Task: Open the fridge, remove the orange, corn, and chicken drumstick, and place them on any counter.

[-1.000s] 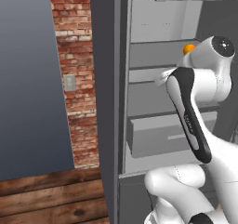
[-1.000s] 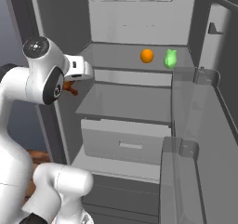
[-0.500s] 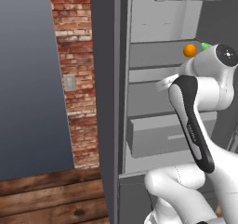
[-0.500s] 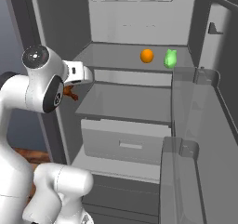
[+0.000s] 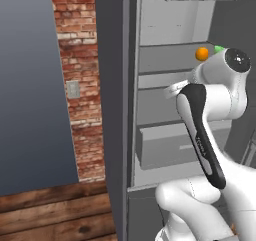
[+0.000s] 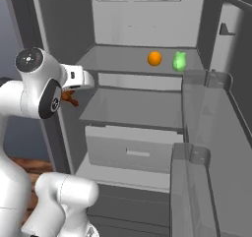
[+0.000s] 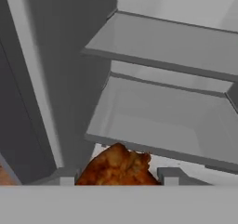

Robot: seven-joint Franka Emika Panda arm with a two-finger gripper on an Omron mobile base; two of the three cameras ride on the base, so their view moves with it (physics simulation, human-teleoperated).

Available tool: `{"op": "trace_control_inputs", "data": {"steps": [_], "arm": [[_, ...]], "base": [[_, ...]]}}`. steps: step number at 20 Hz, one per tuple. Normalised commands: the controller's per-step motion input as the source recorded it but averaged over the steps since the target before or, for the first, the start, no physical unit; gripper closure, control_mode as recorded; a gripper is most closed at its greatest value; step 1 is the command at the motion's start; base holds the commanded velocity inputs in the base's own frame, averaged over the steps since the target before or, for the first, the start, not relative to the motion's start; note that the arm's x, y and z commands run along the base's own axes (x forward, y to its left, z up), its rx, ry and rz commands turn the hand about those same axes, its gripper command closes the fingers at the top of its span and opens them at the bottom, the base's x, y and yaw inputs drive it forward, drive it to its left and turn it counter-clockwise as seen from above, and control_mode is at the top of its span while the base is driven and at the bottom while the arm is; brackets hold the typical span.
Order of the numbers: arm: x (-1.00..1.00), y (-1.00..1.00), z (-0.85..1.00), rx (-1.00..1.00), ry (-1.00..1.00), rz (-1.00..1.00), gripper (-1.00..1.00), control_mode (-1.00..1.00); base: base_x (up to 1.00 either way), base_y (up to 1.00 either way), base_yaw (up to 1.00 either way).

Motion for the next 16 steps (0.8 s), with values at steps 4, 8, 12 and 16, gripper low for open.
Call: {"op": "trace_control_inputs", "data": {"steps": [4,8,12,16], "arm": [[0.0,0.0,0.0,0.0,0.0,0.0,1.0,1.0],[0.0,0.0,0.0,0.0,0.0,0.0,1.0,1.0],[0.0,0.0,0.0,0.0,0.0,0.0,1.0,1.0],[0.0,0.0,0.0,0.0,0.0,0.0,1.0,1.0]], "base": [[-0.82,0.2,-0.44],[-0.83,0.26,-0.65],[-0.86,0.16,-0.64],[-0.99,0.0,-0.59]]}}
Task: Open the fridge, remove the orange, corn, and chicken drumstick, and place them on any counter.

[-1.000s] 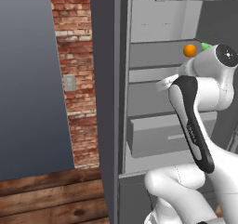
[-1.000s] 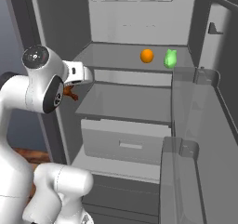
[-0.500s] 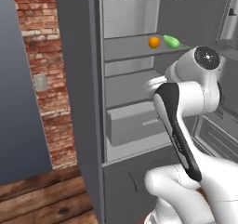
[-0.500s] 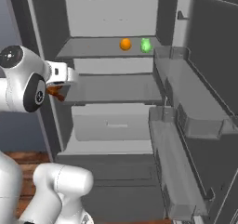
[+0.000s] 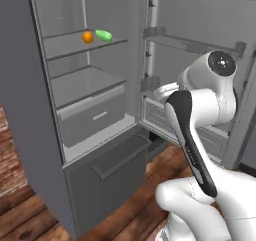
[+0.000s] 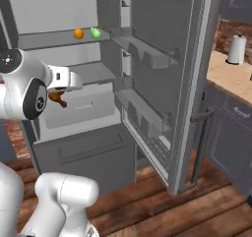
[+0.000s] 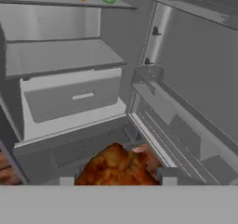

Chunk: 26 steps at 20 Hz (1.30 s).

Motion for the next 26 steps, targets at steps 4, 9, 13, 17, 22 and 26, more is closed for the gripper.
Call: {"op": "trace_control_inputs", "data": {"steps": [4,9,13,17,22,26], "arm": [[0.0,0.0,0.0,0.0,0.0,0.0,1.0,1.0],[0.0,0.0,0.0,0.0,0.0,0.0,1.0,1.0],[0.0,0.0,0.0,0.0,0.0,0.0,1.0,1.0],[0.0,0.0,0.0,0.0,0.0,0.0,1.0,1.0],[0.0,0.0,0.0,0.0,0.0,0.0,1.0,1.0],[0.0,0.0,0.0,0.0,0.0,0.0,1.0,1.0]], "base": [[-1.0,-0.13,-0.53],[-1.0,-0.3,-0.51],[-1.0,-0.31,-0.51],[-0.99,-0.31,-0.49],[-0.82,-0.27,-0.5],[-0.17,-0.02,-0.36]]}}
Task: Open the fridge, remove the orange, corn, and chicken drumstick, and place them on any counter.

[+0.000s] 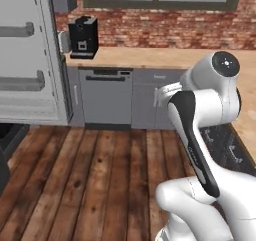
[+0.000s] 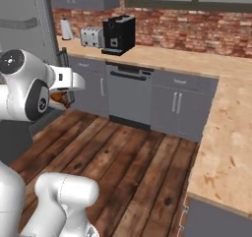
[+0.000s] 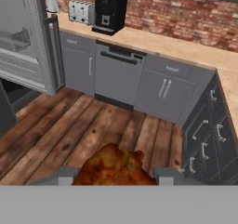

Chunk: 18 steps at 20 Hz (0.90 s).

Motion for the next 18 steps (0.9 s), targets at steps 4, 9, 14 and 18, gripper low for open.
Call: {"op": "trace_control_inputs", "data": {"steps": [4,9,14,18], "arm": [[0.0,0.0,0.0,0.0,0.0,0.0,1.0,1.0],[0.0,0.0,0.0,0.0,0.0,0.0,1.0,1.0],[0.0,0.0,0.0,0.0,0.0,0.0,1.0,1.0],[0.0,0.0,0.0,0.0,0.0,0.0,1.0,1.0]], "base": [[0.02,0.17,-0.21],[0.0,-0.26,-0.17],[-0.23,-0.8,-0.1],[-0.28,-0.85,-0.06]]}}
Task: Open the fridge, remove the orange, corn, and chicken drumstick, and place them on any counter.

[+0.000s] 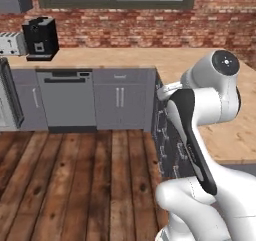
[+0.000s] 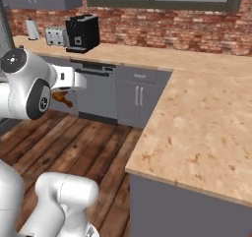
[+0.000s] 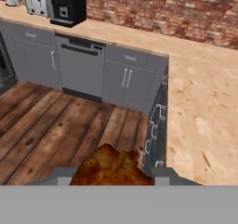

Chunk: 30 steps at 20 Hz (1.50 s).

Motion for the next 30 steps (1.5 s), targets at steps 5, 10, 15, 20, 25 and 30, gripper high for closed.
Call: {"op": "trace_control_inputs", "data": {"steps": [5,10,15,20,25,30], "arm": [[0.0,0.0,0.0,0.0,0.0,0.0,1.0,1.0],[0.0,0.0,0.0,0.0,0.0,0.0,1.0,1.0],[0.0,0.0,0.0,0.0,0.0,0.0,1.0,1.0],[0.0,0.0,0.0,0.0,0.0,0.0,1.0,1.0],[0.0,0.0,0.0,0.0,0.0,0.0,1.0,1.0],[0.0,0.0,0.0,0.0,0.0,0.0,1.0,1.0]], "base": [[-0.16,-0.82,-0.07],[0.03,-0.7,-0.1],[0.28,-0.16,-0.16],[0.32,-0.15,-0.18],[0.37,-0.05,-0.2],[0.37,-0.01,-0.07]]}}
